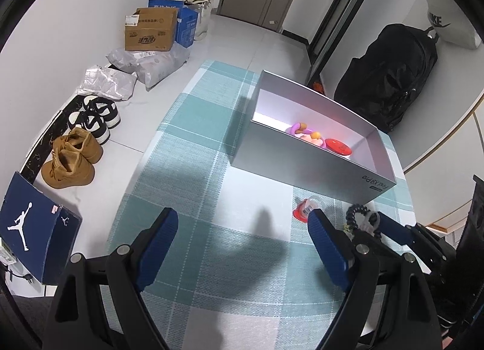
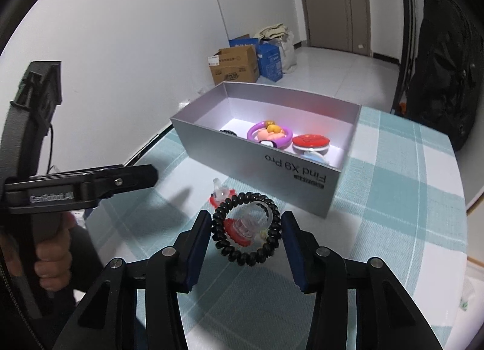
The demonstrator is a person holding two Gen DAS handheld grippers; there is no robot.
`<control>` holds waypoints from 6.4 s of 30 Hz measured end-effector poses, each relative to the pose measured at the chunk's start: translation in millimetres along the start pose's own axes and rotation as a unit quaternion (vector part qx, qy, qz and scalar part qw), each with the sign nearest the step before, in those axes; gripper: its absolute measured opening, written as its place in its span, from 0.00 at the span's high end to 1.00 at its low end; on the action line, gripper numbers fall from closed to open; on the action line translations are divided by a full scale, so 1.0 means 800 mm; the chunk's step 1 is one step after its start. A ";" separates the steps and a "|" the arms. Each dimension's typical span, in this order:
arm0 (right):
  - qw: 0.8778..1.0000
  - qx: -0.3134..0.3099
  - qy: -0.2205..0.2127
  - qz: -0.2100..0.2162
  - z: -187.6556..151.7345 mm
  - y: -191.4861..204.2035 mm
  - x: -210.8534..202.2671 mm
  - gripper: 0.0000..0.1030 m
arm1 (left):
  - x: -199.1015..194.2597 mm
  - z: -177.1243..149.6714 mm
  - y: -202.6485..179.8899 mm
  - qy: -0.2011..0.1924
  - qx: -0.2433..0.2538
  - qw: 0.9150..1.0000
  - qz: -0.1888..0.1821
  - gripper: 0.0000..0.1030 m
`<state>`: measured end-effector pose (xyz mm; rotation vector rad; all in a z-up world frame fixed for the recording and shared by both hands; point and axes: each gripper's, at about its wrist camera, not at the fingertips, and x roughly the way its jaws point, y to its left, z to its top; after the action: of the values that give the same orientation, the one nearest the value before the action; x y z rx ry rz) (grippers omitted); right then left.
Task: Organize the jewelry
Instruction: 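Lower the right gripper onto the black bead bracelet while the left lowers onto the clear pacifier, then close the left gripper on the pacifier while the right closes on the bracelet and lifts, then carry the pacifier and bracelet over the box and open both grippers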
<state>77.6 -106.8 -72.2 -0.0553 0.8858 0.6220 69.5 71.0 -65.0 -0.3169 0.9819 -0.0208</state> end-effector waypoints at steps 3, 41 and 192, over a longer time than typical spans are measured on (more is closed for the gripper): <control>1.000 0.000 0.026 -0.006 -0.003 -0.001 -0.001 0.55 | 0.004 0.000 -0.008 0.003 0.008 1.000 -0.002 0.18; 0.997 0.049 0.054 0.002 -0.024 -0.052 -0.030 0.49 | 0.051 0.003 -0.064 0.055 0.113 0.992 -0.024 0.88; 0.985 0.107 -0.115 0.069 0.102 -0.097 -0.023 0.53 | 0.030 0.090 -0.057 -0.009 0.038 0.992 -0.120 0.52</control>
<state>167.2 -155.6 -22.1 0.2692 0.7322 0.6439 147.9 41.9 -34.9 -0.3635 0.9176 -0.2724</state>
